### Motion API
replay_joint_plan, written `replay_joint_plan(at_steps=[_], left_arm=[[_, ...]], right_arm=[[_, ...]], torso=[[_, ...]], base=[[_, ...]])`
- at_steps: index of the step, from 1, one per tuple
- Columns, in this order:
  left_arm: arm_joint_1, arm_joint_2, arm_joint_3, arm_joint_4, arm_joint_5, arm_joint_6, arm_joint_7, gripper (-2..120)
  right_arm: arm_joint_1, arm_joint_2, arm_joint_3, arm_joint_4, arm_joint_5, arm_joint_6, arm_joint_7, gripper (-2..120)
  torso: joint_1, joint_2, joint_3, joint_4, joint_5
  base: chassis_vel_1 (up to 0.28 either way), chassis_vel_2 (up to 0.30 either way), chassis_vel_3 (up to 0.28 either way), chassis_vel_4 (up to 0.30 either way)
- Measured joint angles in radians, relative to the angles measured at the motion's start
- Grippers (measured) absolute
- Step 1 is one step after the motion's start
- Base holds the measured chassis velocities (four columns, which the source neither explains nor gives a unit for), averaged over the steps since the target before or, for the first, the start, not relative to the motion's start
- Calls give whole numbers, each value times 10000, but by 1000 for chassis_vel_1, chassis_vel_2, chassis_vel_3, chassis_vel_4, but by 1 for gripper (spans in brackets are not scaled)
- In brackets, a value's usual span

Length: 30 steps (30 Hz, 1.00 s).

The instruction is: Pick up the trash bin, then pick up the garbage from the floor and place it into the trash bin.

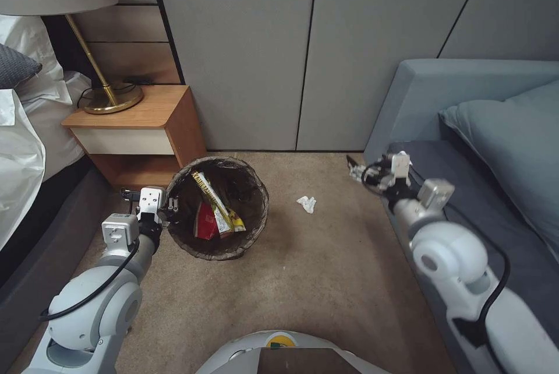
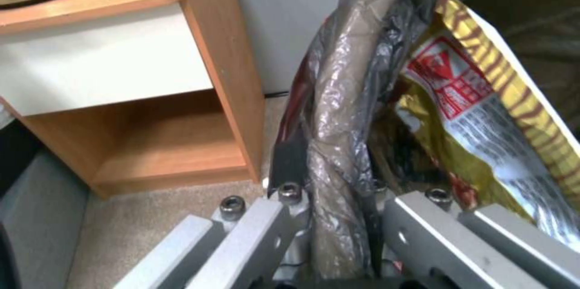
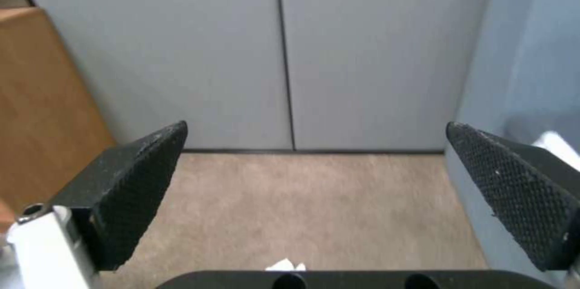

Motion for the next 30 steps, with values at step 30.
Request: replay_joint_plan(at_steps=[30], left_arm=[[188,-69,-19,64,68,1,18,0]], right_arm=[[2730,-368,-2731,-3235,33,601,264,100]], torso=[[0,-2,3,6,-1]], base=[[0,0,0,0]])
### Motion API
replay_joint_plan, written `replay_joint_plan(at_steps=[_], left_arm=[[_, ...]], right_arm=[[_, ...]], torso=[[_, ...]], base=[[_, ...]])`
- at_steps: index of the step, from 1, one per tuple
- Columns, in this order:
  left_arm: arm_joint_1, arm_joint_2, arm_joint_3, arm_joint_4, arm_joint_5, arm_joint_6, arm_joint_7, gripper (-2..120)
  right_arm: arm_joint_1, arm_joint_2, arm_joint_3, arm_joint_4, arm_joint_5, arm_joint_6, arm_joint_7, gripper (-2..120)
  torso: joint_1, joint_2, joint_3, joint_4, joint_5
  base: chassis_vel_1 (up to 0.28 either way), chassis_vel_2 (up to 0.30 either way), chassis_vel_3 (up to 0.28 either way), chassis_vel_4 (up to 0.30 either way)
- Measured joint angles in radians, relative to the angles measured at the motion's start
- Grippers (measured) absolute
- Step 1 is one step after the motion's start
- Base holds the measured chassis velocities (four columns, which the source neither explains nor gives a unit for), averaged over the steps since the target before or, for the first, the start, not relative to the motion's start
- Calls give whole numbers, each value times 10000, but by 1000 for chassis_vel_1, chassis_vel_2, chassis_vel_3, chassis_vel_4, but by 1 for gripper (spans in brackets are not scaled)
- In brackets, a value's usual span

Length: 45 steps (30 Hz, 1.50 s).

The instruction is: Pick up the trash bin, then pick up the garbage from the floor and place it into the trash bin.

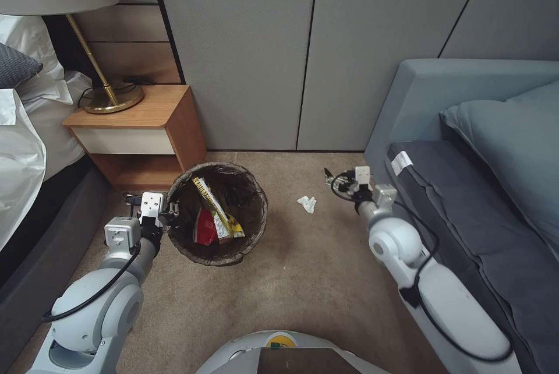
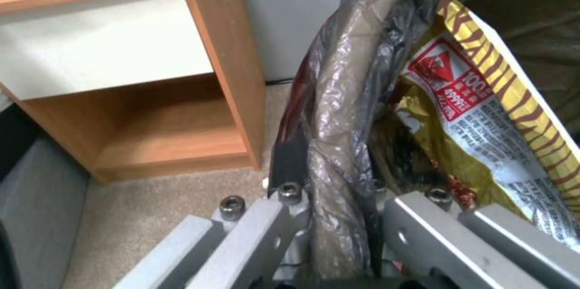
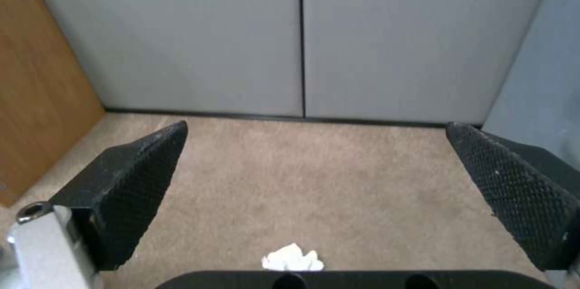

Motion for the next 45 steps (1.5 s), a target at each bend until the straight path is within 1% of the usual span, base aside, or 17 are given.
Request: replay_joint_plan(at_steps=[3,12,14,18,20,21,25,29,32,37,39,40,42,43,44,45], left_arm=[[21,5,-136,-1,-2,0,4,0],[-32,-31,-86,81,7,0,25,0],[-40,-12,-87,110,12,0,39,0],[-40,4,-106,138,13,0,48,0],[-55,14,-115,173,15,0,54,0],[-55,14,-115,173,15,0,54,0],[-65,22,-126,224,19,0,58,0],[-65,22,-127,232,18,0,64,0],[-87,4,-118,261,30,0,64,0],[-96,-1,-111,277,30,0,79,0],[-103,6,-114,313,34,0,83,0],[-103,6,-114,313,34,0,83,0],[-116,7,-112,333,38,0,84,0],[-119,5,-105,336,38,0,86,0],[-119,5,-105,336,38,0,86,0],[-116,5,-105,336,38,0,88,0]], right_arm=[[682,-56,-614,-689,444,-224,119,100],[1135,21,-1324,-1410,730,-423,244,100],[1483,42,-1657,-1907,902,-503,278,100],[1693,41,-1940,-2242,1022,-540,275,100],[2029,94,-2263,-2785,1126,-637,219,100],[2029,94,-2263,-2785,1126,-637,219,100],[2478,255,-2587,-3538,1209,-743,104,100],[2630,310,-2691,-3807,1230,-773,53,100],[2975,500,-2892,-4621,1076,-784,-121,100],[3222,713,-2986,-5237,983,-739,-250,100],[3488,1016,-3044,-5798,950,-689,-369,100],[3488,1016,-3044,-5798,950,-689,-369,100],[3698,1295,-3152,-6391,783,-607,-465,100],[3832,1527,-3232,-6885,647,-526,-532,100],[3832,1527,-3232,-6885,647,-526,-532,100],[3945,1750,-3271,-7250,650,-491,-566,100]], torso=[[0,0,0,-3,0],[0,0,0,-4,-1],[0,0,-1,-4,-1],[0,0,-1,-4,-1],[0,0,-1,-3,-2],[0,0,-1,-3,-2],[0,0,-1,-3,-2],[0,0,-1,-2,-2],[0,0,-1,-4,-2],[1,0,-1,-4,-2],[0,0,-1,-3,-2],[0,0,-1,-3,-2],[1,0,-1,-3,-3],[1,0,-1,-3,-3],[1,0,-1,-3,-3],[1,0,0,-4,-2]], base=[[0,0,0,0],[0,0,0,0],[0,0,0,0],[0,0,0,0],[0,0,0,0],[0,0,0,0],[0,0,0,0],[0,0,0,0],[0,0,0,0],[0,0,0,0],[0,0,0,0],[0,0,0,0],[0,0,0,0],[0,0,0,0],[0,0,0,0],[0,0,0,0]])
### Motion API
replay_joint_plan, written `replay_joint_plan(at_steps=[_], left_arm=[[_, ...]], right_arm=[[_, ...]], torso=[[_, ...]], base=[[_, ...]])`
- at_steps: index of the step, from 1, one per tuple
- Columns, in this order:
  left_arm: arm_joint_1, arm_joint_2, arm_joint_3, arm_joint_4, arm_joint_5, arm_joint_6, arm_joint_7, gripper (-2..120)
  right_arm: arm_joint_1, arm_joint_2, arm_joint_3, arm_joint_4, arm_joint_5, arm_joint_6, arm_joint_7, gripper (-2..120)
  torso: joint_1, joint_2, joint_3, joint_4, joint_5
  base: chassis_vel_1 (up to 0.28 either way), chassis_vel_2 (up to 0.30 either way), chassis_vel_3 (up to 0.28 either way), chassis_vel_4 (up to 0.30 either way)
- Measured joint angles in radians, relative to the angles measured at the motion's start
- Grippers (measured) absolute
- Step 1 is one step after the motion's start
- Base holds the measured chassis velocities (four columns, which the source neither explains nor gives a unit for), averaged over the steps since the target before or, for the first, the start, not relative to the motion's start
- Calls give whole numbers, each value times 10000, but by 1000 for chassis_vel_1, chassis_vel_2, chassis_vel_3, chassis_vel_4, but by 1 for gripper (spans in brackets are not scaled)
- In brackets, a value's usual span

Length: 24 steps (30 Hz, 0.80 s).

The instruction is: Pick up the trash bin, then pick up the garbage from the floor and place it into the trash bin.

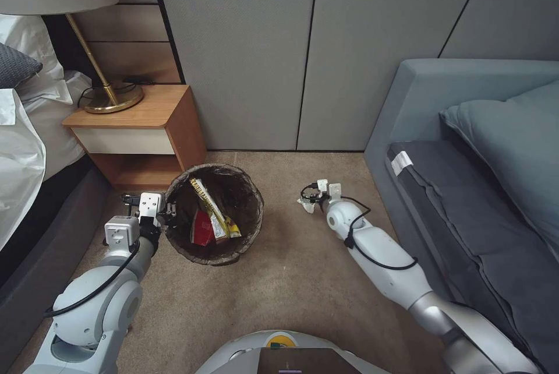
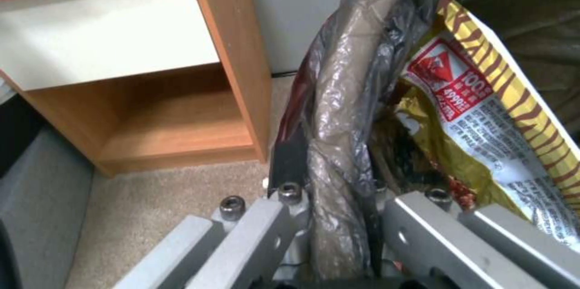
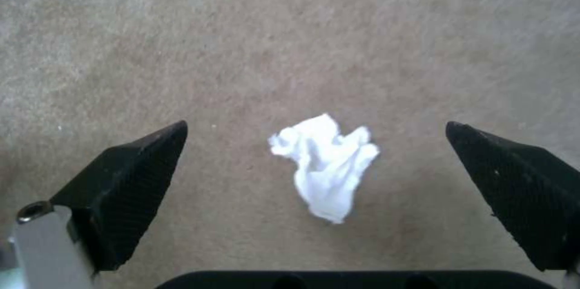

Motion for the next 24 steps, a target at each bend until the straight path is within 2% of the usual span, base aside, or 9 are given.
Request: replay_joint_plan(at_steps=[9,24], left_arm=[[52,109,-69,-58,-21,0,8,0],[115,120,-108,-96,-18,0,44,0]], right_arm=[[433,867,34,-1781,-227,221,-224,100],[1025,1447,205,-3955,-878,670,-713,100]], torso=[[0,0,-1,0,-1],[0,0,-1,-1,0]], base=[[0,0,0,0],[0,0,0,0]])
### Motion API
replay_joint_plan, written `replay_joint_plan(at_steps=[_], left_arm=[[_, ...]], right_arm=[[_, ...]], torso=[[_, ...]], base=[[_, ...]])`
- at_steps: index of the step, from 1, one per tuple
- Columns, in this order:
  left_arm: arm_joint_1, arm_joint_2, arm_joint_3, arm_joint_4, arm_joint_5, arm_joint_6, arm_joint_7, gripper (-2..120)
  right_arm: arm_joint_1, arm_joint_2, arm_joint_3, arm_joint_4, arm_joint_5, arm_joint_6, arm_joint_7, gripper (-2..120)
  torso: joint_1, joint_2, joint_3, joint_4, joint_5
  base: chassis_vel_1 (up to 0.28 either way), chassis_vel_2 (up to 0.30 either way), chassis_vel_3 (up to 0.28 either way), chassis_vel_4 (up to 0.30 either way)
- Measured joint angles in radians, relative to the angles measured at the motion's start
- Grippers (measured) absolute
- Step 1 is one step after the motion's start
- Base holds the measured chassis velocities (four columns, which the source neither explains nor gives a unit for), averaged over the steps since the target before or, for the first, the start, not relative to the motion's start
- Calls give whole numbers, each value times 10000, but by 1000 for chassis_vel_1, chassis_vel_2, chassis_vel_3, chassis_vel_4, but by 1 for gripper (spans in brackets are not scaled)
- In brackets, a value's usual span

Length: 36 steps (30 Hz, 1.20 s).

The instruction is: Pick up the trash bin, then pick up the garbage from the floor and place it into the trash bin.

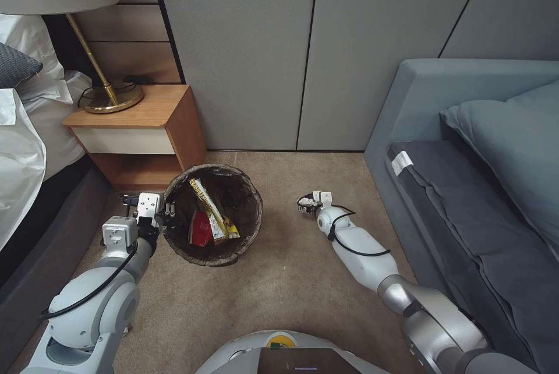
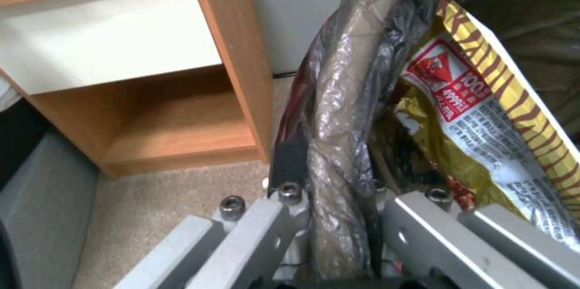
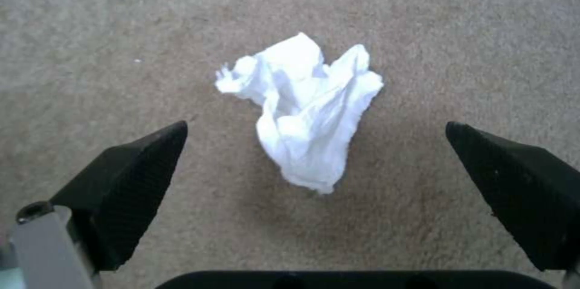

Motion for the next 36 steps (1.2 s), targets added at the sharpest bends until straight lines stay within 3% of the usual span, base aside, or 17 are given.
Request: replay_joint_plan(at_steps=[36], left_arm=[[-97,-99,-6,170,70,0,96,0]], right_arm=[[1647,1214,246,-4071,-1396,1253,-1023,100]], torso=[[0,0,0,1,-1]], base=[[0,0,0,0]])
